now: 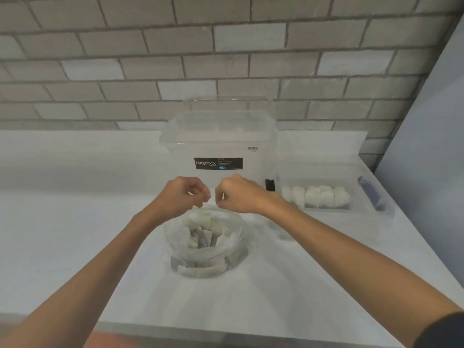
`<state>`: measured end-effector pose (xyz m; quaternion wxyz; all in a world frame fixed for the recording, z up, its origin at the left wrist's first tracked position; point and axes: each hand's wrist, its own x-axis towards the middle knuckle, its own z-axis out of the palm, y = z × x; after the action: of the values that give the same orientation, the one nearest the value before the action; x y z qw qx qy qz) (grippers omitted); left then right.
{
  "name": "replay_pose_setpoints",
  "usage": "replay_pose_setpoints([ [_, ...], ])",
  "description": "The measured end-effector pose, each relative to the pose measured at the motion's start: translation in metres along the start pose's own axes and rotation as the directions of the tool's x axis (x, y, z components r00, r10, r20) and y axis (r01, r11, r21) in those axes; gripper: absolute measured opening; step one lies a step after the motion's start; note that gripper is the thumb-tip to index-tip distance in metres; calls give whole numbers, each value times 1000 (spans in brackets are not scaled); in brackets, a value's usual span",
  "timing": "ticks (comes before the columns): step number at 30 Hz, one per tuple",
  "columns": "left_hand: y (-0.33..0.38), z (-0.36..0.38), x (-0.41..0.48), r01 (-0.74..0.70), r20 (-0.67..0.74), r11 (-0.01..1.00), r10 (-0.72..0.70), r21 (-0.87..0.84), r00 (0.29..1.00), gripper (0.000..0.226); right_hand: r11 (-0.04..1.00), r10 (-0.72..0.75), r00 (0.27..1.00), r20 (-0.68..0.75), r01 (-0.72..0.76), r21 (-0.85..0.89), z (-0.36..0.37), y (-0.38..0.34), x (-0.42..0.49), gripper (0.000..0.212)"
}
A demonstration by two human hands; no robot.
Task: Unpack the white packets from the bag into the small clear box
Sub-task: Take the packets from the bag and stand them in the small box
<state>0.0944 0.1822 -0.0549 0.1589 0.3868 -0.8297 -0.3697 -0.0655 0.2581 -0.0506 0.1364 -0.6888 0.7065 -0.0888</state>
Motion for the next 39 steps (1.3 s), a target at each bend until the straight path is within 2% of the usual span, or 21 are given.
replay_pose_setpoints([
  [4, -26, 5, -3, -61, 86, 968, 41, 243, 995, 14, 996, 29, 995, 93, -36, 82, 30, -11, 5, 22],
  [6, -37, 10, -5, -88, 102, 908, 50, 409, 994, 15, 995, 55, 992, 114, -64, 71, 44, -17, 8, 23],
  [8, -43, 14, -8, -87, 99, 864, 43, 496, 994, 18, 995, 85, 990, 110, -89, 34, 56, -23, 11, 25],
  [14, -52, 23, -14, -141, 119, 770, 86, 622, 989, 24, 983, 156, 982, 110, -143, -114, 84, -36, 13, 26],
  [21, -51, 35, -17, -266, 179, 699, 197, 664, 964, 26, 971, 237, 971, 30, -237, 8, 89, -33, 11, 26],
  [27, -55, 34, -14, -205, 120, 836, 167, 508, 979, 26, 934, 319, 948, 2, -315, 171, 83, -26, 6, 22],
  [32, -64, 24, -12, -89, 45, 964, 81, 249, 996, 15, 853, 392, 920, -17, -356, 381, 70, -15, 0, 11],
  [34, -63, 21, -14, -52, 15, 988, 50, 148, 999, 13, 775, 443, 897, -5, -380, 506, 60, -11, -6, 11],
  [37, -59, 21, -17, 24, 14, 998, -24, -64, 1000, 15, 573, 502, 862, 69, -391, 720, 50, -7, -15, 11],
  [39, -54, 20, -19, 84, 37, 966, -78, -243, 996, 18, 430, 501, 857, 118, -365, 826, 47, -6, -19, 15],
])
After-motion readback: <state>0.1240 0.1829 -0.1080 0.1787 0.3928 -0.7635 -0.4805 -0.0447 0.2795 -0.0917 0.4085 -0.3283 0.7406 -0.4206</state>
